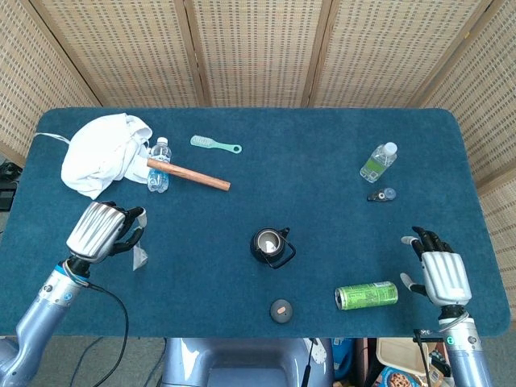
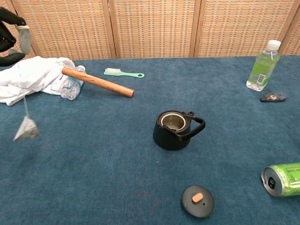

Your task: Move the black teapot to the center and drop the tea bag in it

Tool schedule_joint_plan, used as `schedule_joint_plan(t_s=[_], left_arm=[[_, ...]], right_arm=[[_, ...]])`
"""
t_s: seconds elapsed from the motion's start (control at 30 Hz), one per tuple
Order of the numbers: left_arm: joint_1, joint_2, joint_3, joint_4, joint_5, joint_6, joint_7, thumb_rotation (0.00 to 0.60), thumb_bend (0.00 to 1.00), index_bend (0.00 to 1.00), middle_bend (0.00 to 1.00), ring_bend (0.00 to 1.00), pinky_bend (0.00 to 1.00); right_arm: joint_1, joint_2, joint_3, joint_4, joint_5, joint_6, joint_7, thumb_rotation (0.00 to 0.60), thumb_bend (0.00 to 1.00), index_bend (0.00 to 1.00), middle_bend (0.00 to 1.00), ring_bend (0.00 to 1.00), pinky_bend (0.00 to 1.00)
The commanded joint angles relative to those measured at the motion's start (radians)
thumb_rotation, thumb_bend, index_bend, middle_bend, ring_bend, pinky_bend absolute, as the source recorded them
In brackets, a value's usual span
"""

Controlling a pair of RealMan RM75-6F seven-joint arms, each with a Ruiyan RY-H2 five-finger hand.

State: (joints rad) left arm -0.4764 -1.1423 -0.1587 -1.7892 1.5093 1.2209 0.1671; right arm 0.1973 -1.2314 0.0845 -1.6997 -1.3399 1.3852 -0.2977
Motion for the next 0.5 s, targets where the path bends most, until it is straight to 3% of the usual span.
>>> schedule_joint_plan(t_s=[0.03, 0.5], left_arm=[[-0.023, 0.001, -0.015, -0.008, 0.001, -0.019, -0.016, 0.6, 0.47, 0.61, 0.9, 0.81, 0.67], [-0.183, -0.027, -0.1, -0.023, -0.021, -0.136, -0.064, 0.6, 0.47, 0.62, 0.9, 0.81, 0.67]], right_arm=[[-0.002, -0.006, 0.001, 0.004, -0.009, 0.008, 0.001, 0.6, 0.38, 0.31, 0.22, 0.19, 0.34], [-0.006, -0.023, 0.0, 0.021, -0.062, 0.031, 0.029, 0.6, 0.38, 0.31, 0.22, 0.19, 0.34]])
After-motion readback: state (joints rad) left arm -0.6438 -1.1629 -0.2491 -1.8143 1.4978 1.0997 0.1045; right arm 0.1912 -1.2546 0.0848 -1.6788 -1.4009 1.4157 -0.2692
